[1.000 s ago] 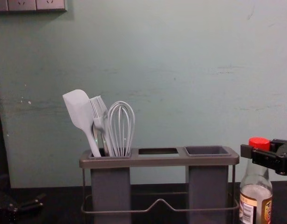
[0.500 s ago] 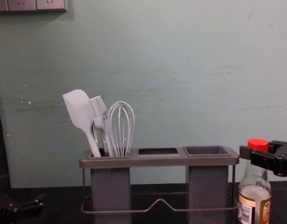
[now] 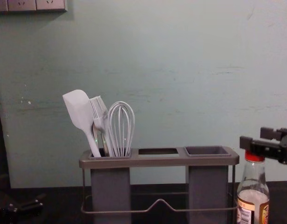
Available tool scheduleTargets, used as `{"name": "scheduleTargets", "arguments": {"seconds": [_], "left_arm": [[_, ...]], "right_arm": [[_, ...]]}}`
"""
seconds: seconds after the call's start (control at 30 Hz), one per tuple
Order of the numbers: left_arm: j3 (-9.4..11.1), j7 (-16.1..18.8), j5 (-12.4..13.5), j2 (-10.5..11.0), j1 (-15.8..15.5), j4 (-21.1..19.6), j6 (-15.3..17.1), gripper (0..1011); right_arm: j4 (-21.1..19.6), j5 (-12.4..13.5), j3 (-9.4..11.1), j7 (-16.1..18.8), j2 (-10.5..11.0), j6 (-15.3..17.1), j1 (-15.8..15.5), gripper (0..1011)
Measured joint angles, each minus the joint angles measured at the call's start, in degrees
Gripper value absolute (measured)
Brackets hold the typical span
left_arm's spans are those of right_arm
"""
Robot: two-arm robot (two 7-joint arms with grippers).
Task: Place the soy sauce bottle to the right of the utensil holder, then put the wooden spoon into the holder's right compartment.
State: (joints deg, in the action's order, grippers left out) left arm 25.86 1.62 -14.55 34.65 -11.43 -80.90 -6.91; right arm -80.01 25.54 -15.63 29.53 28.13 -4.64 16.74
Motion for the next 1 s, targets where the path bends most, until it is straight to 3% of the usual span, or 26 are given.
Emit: {"name": "scheduleTargets", "arguments": {"seconds": [0.13, 0.33, 0.57, 1.0], "left_arm": [[0.0, 0.0, 0.0, 0.0, 0.0, 0.0, 0.0, 1005], [0.0, 0.0, 0.0, 0.0, 0.0, 0.0, 0.0, 1005], [0.0, 0.0, 0.0, 0.0, 0.0, 0.0, 0.0, 1005], [0.0, 0.0, 0.0, 0.0, 0.0, 0.0, 0.0, 1005]], "right_arm": [[-1.8, 0.1, 0.6, -0.1, 0.6, 0.1, -0.3, 870], [-4.2, 0.1, 0.9, -0.8, 1.6, 1.5, -0.9, 1002], [-10.2, 0.2, 1.8, -2.8, 3.7, 5.2, -3.8, 1000], [-21.0, 0.5, 3.9, -3.6, 7.0, 3.3, -14.7, 1000]]}}
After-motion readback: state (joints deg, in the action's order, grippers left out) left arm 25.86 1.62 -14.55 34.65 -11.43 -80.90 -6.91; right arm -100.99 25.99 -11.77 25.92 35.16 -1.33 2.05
